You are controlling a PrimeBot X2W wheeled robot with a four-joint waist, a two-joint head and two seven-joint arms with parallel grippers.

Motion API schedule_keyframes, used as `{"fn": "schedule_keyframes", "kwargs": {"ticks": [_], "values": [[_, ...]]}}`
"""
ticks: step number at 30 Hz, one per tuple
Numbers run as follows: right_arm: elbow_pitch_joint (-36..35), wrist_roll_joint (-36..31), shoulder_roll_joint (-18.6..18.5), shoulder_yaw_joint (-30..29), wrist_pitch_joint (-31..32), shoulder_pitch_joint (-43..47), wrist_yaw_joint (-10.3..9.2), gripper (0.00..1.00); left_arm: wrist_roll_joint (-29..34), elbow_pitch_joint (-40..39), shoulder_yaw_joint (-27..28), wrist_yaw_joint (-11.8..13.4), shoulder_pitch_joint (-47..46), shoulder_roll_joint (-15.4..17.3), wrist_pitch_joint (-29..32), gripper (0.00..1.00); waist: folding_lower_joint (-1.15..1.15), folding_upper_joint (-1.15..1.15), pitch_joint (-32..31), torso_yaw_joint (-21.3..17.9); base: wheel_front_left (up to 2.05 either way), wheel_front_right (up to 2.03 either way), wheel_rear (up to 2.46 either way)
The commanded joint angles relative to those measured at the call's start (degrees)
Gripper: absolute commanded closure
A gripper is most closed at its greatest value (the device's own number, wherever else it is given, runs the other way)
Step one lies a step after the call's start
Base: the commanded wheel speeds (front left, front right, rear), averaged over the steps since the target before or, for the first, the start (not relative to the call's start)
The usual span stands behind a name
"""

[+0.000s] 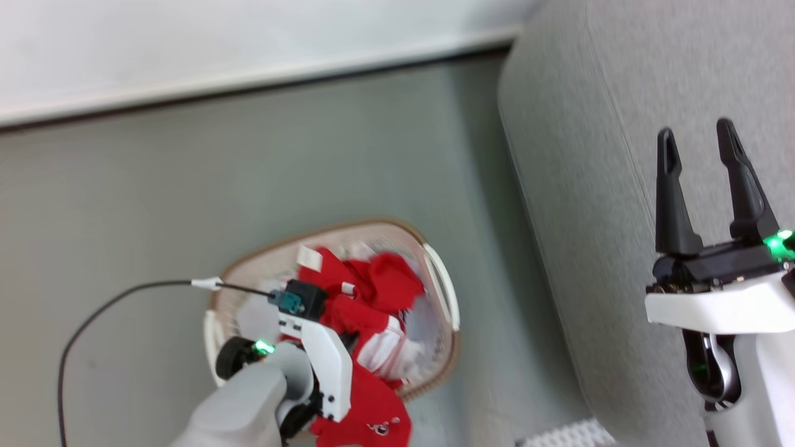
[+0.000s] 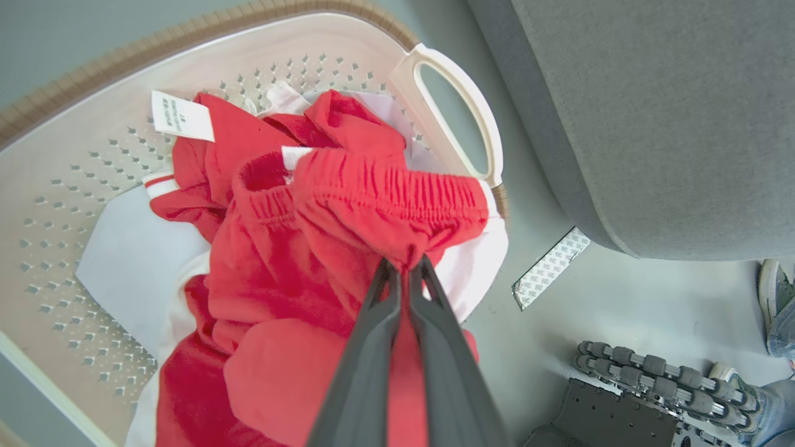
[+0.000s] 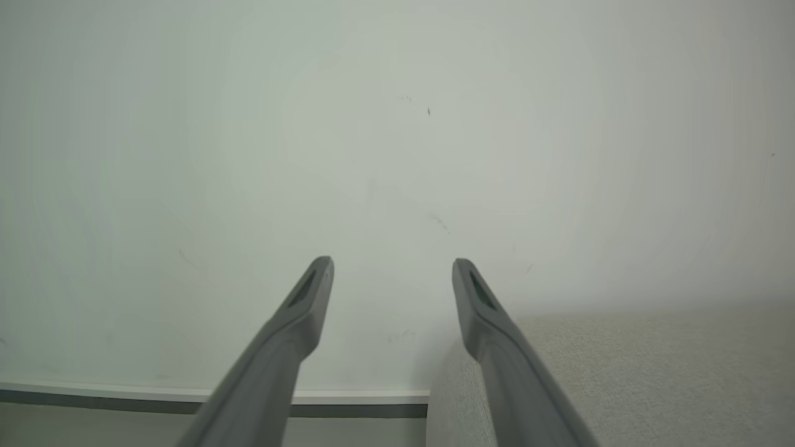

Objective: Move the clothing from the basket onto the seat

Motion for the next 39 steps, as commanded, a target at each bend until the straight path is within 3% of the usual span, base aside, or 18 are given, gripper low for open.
{"fn": "schedule_keyframes", "kwargs": {"ticks": [1, 13, 21, 30, 39], "values": [[0.4, 0.1, -0.8, -0.3, 0.0, 1.4, -0.14, 0.0, -1.1, -0.6, -0.7, 0.1, 1.4, -0.1, -1.4, 1.0, 0.01, 0.0, -5.7, 3.7, 0.0, 0.0, 0.0], [2.1, 1.8, -2.9, 0.2, 0.0, 7.0, -0.14, 0.0, -8.0, -8.5, -3.6, 0.1, 5.4, 1.4, -9.6, 1.0, 0.01, 0.0, -17.2, 7.3, 0.0, 0.0, 0.0], [3.3, 3.0, -3.5, 2.0, 0.0, 10.4, -0.14, 0.0, -8.0, -15.3, -2.6, 0.7, 4.5, 3.8, -15.1, 1.0, 0.01, 0.0, -23.2, 9.1, 0.0, 0.0, 0.0], [4.8, 4.5, -2.3, 5.5, 0.0, 13.7, -0.14, 0.0, -5.4, -31.6, 1.4, 7.0, 2.6, 7.8, -17.8, 1.0, 0.01, 0.0, -26.0, 9.9, 0.0, 0.0, 0.0], [4.3, 5.3, -2.6, 9.3, 0.0, 14.8, -0.14, 0.0, -3.6, -44.7, 3.6, 12.3, 1.1, 12.2, -16.6, 1.0, 0.01, 0.0, -26.7, 10.0, 0.0, 0.0, 0.0]]}}
